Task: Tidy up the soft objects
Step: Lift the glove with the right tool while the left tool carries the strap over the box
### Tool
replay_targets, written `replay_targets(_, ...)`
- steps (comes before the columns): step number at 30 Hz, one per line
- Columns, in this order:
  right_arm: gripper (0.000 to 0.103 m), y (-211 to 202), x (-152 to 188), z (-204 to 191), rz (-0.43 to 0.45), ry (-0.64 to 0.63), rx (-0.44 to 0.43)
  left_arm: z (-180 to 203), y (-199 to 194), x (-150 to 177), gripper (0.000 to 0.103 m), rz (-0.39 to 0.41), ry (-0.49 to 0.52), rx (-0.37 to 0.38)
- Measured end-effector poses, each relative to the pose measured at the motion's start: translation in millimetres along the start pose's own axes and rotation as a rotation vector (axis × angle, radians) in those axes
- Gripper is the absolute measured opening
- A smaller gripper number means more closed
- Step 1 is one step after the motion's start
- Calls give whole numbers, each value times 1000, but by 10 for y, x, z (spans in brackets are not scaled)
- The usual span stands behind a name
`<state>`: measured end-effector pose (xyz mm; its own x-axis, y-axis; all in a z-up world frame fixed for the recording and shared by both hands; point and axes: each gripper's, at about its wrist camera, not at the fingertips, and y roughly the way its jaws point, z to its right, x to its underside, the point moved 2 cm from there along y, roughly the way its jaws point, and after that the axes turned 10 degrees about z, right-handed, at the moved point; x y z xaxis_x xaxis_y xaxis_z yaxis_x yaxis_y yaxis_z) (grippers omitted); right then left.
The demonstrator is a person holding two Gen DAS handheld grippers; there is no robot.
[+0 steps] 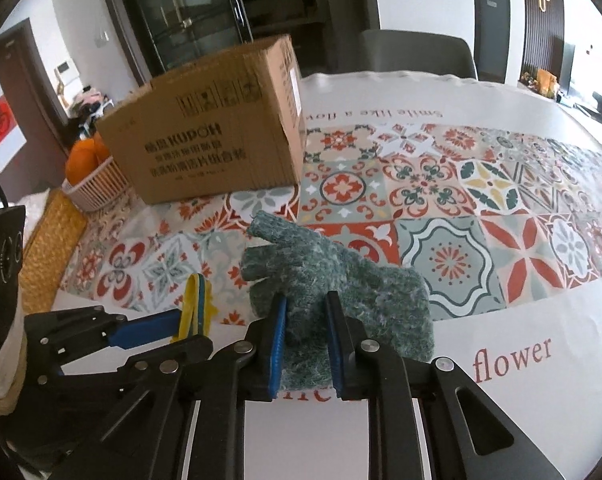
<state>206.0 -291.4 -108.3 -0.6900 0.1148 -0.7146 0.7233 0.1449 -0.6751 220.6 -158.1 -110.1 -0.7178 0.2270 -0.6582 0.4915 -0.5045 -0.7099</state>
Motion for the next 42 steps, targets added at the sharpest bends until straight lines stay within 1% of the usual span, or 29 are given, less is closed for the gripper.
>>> replay_targets(10, 20, -227, -194, -125, 84, 20, -17, 12, -336, -230, 28, 104, 7, -32)
replay_targets(20, 20, -388, -424, -405, 161, 5, -53, -110, -670, -446, 28, 206, 3, -59)
replay_targets(31, 20, -474, -693, -728, 228, -19, -87, -359, -961, -634, 28, 281, -6, -85)
replay_targets(42, 20, -526, -1020, -966, 291, -37, -105, -538, -1181, -893, 28, 347, 19, -111)
